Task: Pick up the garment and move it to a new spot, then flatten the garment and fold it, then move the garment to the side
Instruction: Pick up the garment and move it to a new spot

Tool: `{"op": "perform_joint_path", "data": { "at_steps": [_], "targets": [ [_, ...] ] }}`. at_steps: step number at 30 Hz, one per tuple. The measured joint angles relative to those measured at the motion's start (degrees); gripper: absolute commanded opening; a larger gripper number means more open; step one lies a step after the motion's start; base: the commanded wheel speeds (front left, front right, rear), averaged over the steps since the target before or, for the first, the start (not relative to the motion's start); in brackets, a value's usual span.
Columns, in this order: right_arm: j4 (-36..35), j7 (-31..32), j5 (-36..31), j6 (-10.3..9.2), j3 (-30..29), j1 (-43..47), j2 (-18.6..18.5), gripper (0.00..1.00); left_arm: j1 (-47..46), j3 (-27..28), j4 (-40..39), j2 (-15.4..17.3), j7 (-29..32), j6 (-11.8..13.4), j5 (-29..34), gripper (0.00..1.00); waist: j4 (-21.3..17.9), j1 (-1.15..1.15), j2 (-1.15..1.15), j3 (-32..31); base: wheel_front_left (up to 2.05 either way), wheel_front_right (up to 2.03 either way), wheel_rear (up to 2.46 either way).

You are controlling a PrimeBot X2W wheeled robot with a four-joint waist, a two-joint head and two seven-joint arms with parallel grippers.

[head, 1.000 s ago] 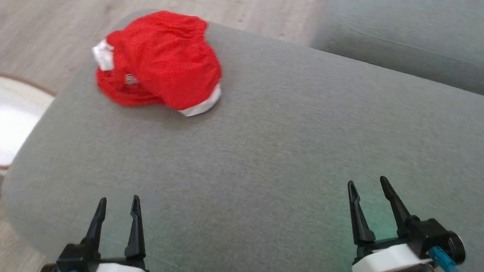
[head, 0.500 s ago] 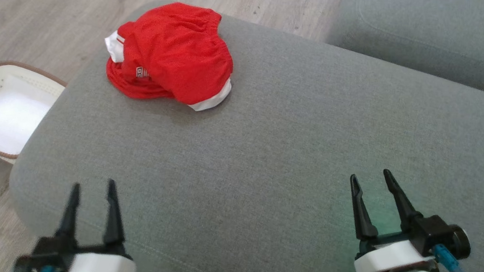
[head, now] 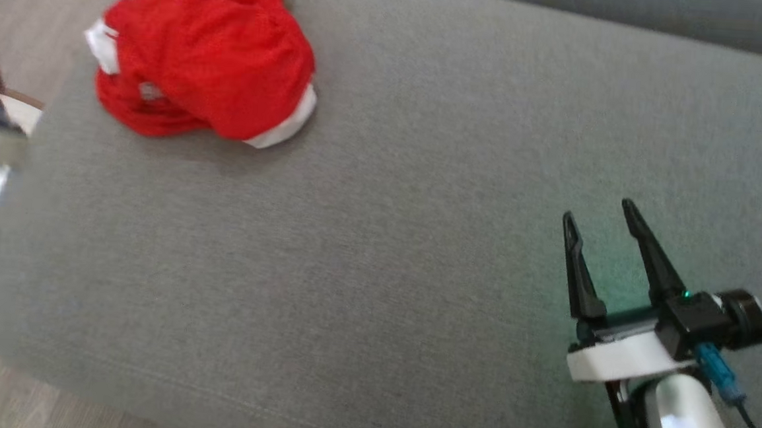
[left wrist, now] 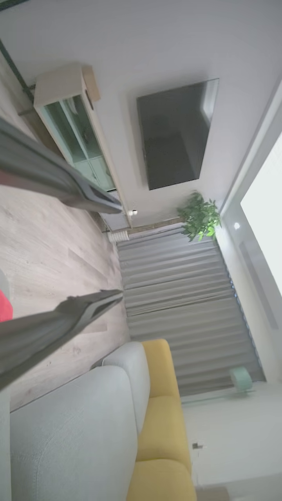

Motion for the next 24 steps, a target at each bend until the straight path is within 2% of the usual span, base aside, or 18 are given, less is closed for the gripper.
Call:
{"op": "perform_joint_path", "data": {
  "at_steps": [4, 9, 14, 23, 24],
  "targets": [
    [-0.53, -0.01, -2.12, 0.0, 0.11, -2.46, -0.07, 1.0, -10.03, 0.01, 7.4, 3.09, 4.55, -1.97, -1.87, 1.0, -2.16, 0.01, 0.0, 4.01, 0.0, 0.0, 0.0],
    [-1.38, -0.01, -3.56, 0.0, -0.12, -4.6, -0.14, 1.0, -16.61, -0.63, 16.62, 3.33, 10.12, -3.38, -6.09, 1.0, -4.52, 0.01, 0.0, 8.21, 0.0, 0.0, 0.0],
    [-2.15, -0.01, -4.94, 0.0, -1.37, -5.5, -0.21, 1.0, -18.23, -3.92, 27.44, 2.65, 16.51, -4.47, -9.29, 1.0, -7.18, 0.01, 0.0, 13.99, 0.0, 0.0, 0.0],
    [-3.35, -0.02, -5.35, 0.0, -1.75, -6.92, -0.23, 1.0, -19.52, -6.54, 35.75, 2.58, 20.49, -4.98, -12.14, 1.0, -8.28, 0.0, 0.0, 18.2, 0.0, 0.0, 0.0],
    [-3.37, -0.02, -5.35, 0.0, -1.74, -6.98, -0.24, 1.0, -19.81, -6.73, 36.12, 2.57, 20.9, -4.98, -12.48, 0.89, -8.2, 0.0, 0.0, 18.27, 0.0, 0.0, 0.0]
  ]
}}
